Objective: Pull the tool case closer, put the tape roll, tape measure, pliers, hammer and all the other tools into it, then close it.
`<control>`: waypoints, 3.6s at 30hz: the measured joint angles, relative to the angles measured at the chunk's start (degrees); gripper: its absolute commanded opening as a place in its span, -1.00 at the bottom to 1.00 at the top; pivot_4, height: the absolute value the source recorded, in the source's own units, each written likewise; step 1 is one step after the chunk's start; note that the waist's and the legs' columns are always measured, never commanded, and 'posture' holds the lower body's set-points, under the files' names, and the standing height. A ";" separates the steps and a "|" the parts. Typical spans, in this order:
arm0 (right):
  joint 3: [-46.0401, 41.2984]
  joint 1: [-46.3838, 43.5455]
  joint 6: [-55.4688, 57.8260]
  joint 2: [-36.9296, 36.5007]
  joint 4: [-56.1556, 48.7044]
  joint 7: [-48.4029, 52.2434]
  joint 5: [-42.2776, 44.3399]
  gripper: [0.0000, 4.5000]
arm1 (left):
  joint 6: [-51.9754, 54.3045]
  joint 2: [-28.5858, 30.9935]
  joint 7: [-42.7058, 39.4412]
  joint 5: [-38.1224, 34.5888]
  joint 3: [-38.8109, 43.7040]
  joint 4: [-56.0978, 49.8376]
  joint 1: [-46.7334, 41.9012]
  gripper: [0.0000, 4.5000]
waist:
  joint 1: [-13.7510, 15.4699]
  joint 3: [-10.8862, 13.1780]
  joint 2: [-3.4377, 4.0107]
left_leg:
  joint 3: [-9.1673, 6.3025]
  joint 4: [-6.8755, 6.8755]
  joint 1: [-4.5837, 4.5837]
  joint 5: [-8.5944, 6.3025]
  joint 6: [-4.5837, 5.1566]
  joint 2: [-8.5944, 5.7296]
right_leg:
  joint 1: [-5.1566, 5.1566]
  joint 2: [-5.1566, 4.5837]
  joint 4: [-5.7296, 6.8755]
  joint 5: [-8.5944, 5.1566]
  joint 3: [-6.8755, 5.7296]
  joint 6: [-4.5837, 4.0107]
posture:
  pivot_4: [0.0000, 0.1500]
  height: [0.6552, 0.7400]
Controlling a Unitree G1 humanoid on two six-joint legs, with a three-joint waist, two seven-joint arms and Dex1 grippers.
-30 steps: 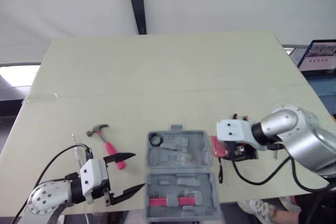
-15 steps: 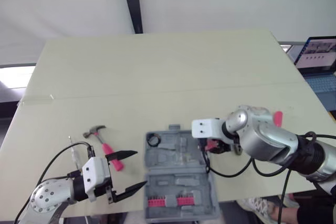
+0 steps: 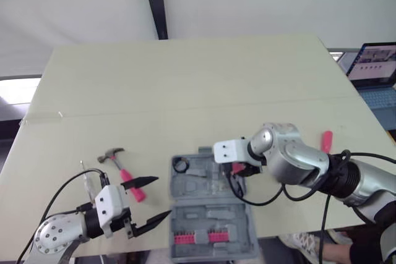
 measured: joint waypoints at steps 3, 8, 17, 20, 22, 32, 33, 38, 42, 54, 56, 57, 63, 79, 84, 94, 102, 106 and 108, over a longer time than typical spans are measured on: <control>0.00 -0.03 -1.00 0.66 0.37 0.29 -0.36 0.31 | -0.18 -0.14 0.09 0.18 0.00 0.00 0.13 1.00 | 0.01 0.00 0.00 | 0.00 0.01 0.00 0.00 0.00 0.00 | 0.00 0.00 0.00 0.00 0.00 0.00 | 1.00 1.00; 0.00 -0.04 -2.05 1.52 1.48 0.82 -0.63 0.31 | -0.73 -0.53 0.23 0.55 0.04 -0.01 0.65 1.00 | -0.08 0.00 0.00 | 0.00 0.00 0.00 0.00 0.00 0.00 | -0.01 0.00 0.00 0.00 0.00 0.00 | 1.00 1.00; 0.00 -0.05 -3.50 2.88 2.46 1.18 -1.68 0.31 | -0.78 -1.19 0.72 1.16 -0.03 -0.33 1.23 1.00 | -0.25 0.00 0.00 | -0.01 0.00 -0.01 0.00 0.00 0.00 | -0.02 0.00 0.02 0.00 0.00 0.00 | 1.00 1.00; 0.00 -0.05 -4.16 3.20 2.98 1.25 -1.99 0.94 | -0.78 -1.19 0.71 1.26 -0.25 -0.33 1.26 1.00 | -0.35 0.00 0.00 | -0.01 0.00 -0.01 0.00 0.00 0.00 | -0.02 0.00 0.02 0.00 0.00 0.00 | 1.00 1.00; -0.06 -0.05 -4.46 3.53 3.20 1.28 -2.15 0.97 | -0.79 -1.20 0.70 1.48 -0.56 -0.34 1.26 1.00 | -0.44 0.00 0.00 | -0.01 0.00 -0.01 0.00 0.00 0.00 | -0.02 0.00 0.02 0.00 0.00 0.00 | 1.00 1.00; -6.80 -0.33 -1.94 -0.05 -1.60 3.57 -0.18 0.97 | -1.09 -1.24 0.73 2.21 -1.97 -0.34 1.06 1.00 | -1.01 0.00 0.00 | -0.05 -0.01 -0.09 0.00 0.00 0.00 | -0.07 0.00 0.02 0.00 -0.03 0.00 | 1.00 1.00; -9.75 0.37 -1.52 -0.74 -2.49 3.74 1.20 0.97 | -1.15 -1.27 0.77 2.24 -2.01 -0.34 0.99 1.00 | -0.98 0.00 0.00 | -0.06 -0.01 -0.11 0.00 0.00 0.00 | -0.07 0.00 0.01 0.00 -0.04 0.00 | 1.00 1.00; -24.27 10.62 -5.96 -3.37 -3.36 2.98 8.47 0.73 | -1.33 -1.35 0.95 2.40 -2.14 -0.24 0.53 1.00 | -0.76 -0.02 -0.04 | -0.09 0.04 -0.22 0.00 0.00 -0.02 | -0.07 -0.01 -0.02 0.00 -0.09 0.00 | 1.00 1.00; -34.84 20.09 -12.69 -0.97 0.39 -0.76 13.89 -0.10 | -1.41 -1.38 0.81 2.46 -2.64 -0.07 -0.04 1.00 | -0.88 -0.02 -0.05 | -0.06 0.05 -0.22 0.00 0.00 -0.01 | -0.08 -0.01 -0.01 0.00 -0.09 0.00 | 1.00 1.00; -47.05 34.70 -37.17 3.57 9.21 -0.45 24.88 -0.31 | -1.84 -1.16 0.53 2.75 -3.09 0.06 -0.90 1.00 | -0.87 -0.03 -0.06 | -0.08 0.07 -0.21 0.00 0.00 -0.01 | -0.05 -0.01 -0.01 0.00 -0.12 0.00 | 1.00 1.00; -47.47 34.87 -40.86 3.65 11.26 -0.12 25.05 -0.31 | -1.84 -1.12 0.50 2.75 -3.08 0.06 -0.70 1.00 | -0.87 -0.03 -0.06 | -0.08 0.07 -0.20 0.00 0.00 -0.01 | -0.05 -0.01 0.00 0.00 -0.12 0.00 | 1.00 1.00; -47.53 34.86 -42.66 3.71 12.35 0.08 25.07 -0.31 | -1.85 -1.11 0.47 2.74 -3.07 0.06 -0.56 1.00 | -0.87 -0.03 -0.06 | -0.09 0.07 -0.20 0.00 0.00 -0.01 | -0.04 -0.01 -0.01 0.00 -0.12 0.00 | 1.00 1.00; -47.00 34.80 -50.63 5.12 19.32 0.39 24.12 -0.31 | -1.85 -0.98 0.23 2.72 -2.64 0.05 0.16 1.00 | -0.86 -0.03 -0.06 | -0.09 0.07 -0.19 0.00 0.00 -0.01 | -0.04 -0.01 -0.01 0.00 -0.12 0.00 | 1.00 1.00; -45.49 34.03 -58.88 9.78 28.47 -0.47 22.00 -0.31 | -1.02 -0.82 -0.10 1.71 0.21 0.00 0.27 1.00 | -0.86 -0.04 -0.06 | -0.10 0.07 -0.06 0.00 0.00 0.00 | 0.09 -0.01 0.01 0.00 -0.14 0.00 | 1.00 1.00; -45.49 34.53 -59.89 10.04 28.98 -0.85 21.99 -0.31 | -0.62 -0.81 -0.13 1.71 0.30 -0.04 0.05 1.00 | -0.83 -0.05 -0.08 | -0.09 0.05 0.06 0.00 0.00 0.00 | 0.19 -0.01 0.01 0.00 -0.14 0.00 | 1.00 1.00; -45.53 36.63 -61.06 10.90 29.55 -2.89 21.89 -0.31 | -0.44 -0.81 -0.09 1.71 0.34 -0.24 0.01 1.00 | -0.81 -0.09 -0.14 | -0.09 -0.06 0.39 0.00 0.00 0.00 | 0.50 -0.01 -0.03 0.00 -0.14 0.00 | 1.00 1.00; -45.02 36.47 -63.45 12.27 33.28 -3.42 21.58 -0.31 | 0.37 -0.80 -0.05 1.71 0.48 -0.36 -0.07 1.00 | -0.94 -0.30 -0.35 | -0.14 -0.12 0.64 0.00 0.00 0.03 | 0.82 0.00 -0.11 0.00 -0.21 -0.01 | 1.00 1.00; -45.01 36.55 -64.25 12.96 34.23 -3.87 21.29 -0.31 | 0.73 -0.80 0.00 1.70 0.90 -0.56 -0.03 1.00 | -0.94 -0.46 -0.46 | -0.17 -0.13 0.73 0.00 0.00 0.04 | 0.94 0.00 -0.14 -0.01 -0.23 -0.02 | 1.00 1.00; -45.02 36.59 -64.41 13.21 34.59 -4.00 21.27 -0.31 | 0.83 -0.80 0.02 1.71 0.92 -0.58 -0.02 1.00 | -0.93 -0.51 -0.50 | -0.16 -0.17 0.82 0.00 0.00 0.04 | 1.00 0.01 -0.15 -0.01 -0.23 -0.03 | 1.00 1.00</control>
